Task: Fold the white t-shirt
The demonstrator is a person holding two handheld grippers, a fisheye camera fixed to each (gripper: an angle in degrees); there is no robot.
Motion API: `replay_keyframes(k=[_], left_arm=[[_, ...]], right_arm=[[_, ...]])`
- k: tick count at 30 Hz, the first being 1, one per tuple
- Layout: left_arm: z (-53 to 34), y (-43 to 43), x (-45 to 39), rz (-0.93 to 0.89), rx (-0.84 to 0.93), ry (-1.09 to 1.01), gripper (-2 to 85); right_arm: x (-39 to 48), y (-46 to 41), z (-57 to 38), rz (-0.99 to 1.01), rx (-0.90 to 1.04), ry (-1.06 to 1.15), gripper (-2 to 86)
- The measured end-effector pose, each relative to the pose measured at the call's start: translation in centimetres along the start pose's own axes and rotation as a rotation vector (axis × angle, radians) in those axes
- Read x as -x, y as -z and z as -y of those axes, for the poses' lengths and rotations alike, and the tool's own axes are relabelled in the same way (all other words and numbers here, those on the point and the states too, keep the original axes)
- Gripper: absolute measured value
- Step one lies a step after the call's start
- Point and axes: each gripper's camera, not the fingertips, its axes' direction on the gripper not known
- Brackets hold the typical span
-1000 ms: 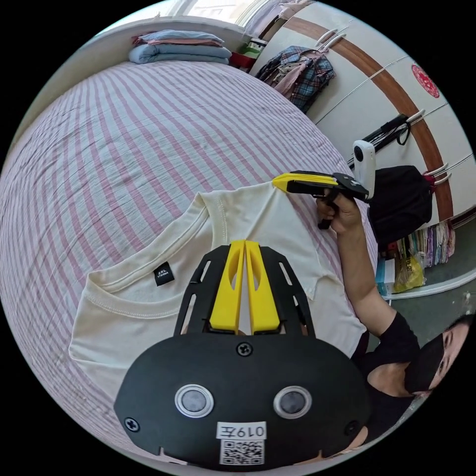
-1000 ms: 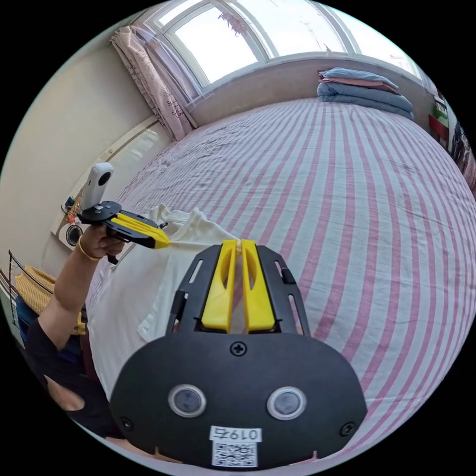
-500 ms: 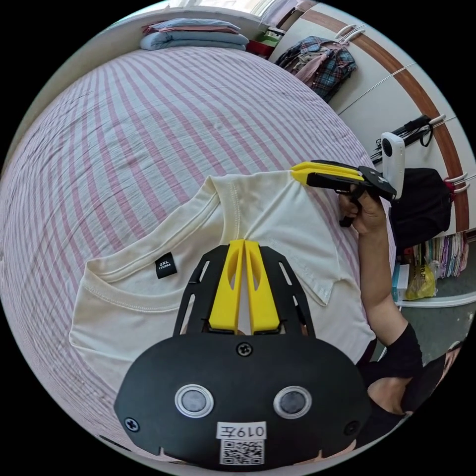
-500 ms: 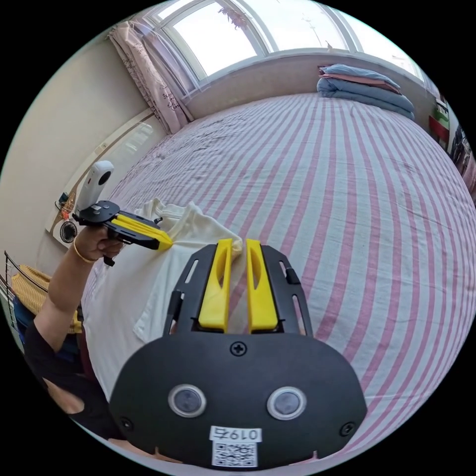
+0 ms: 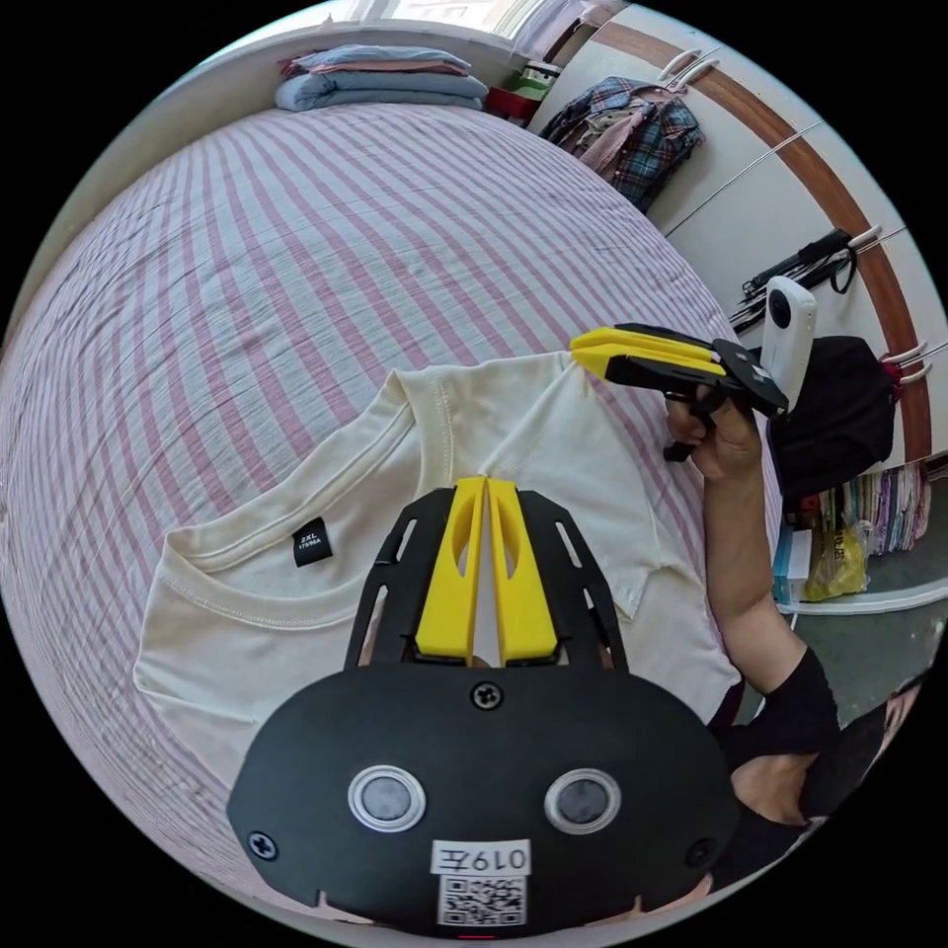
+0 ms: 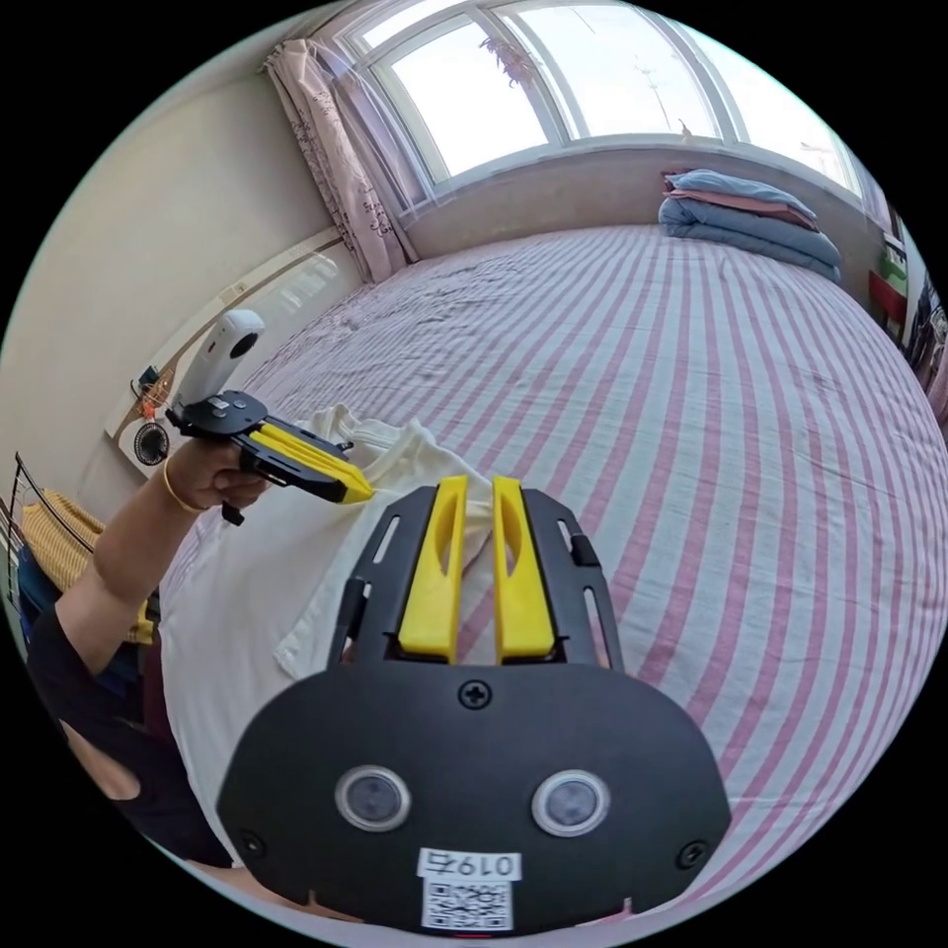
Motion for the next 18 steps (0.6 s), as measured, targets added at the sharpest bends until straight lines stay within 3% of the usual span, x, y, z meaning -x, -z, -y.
replay_keyframes(k=[9,18], left_arm=[[-3.0,0.6,-2.5,-0.021,-0.03,0.036,1.3],[-6.9,-0.1,-4.8,-0.069,0.017,0.12,1.1]], right_arm=[[0.6,3.3,-0.4,0.024,-0.015,0.047,-0.1],[0.0,4.8,-0.5,0.009,0.096,-0.01,-0.6]])
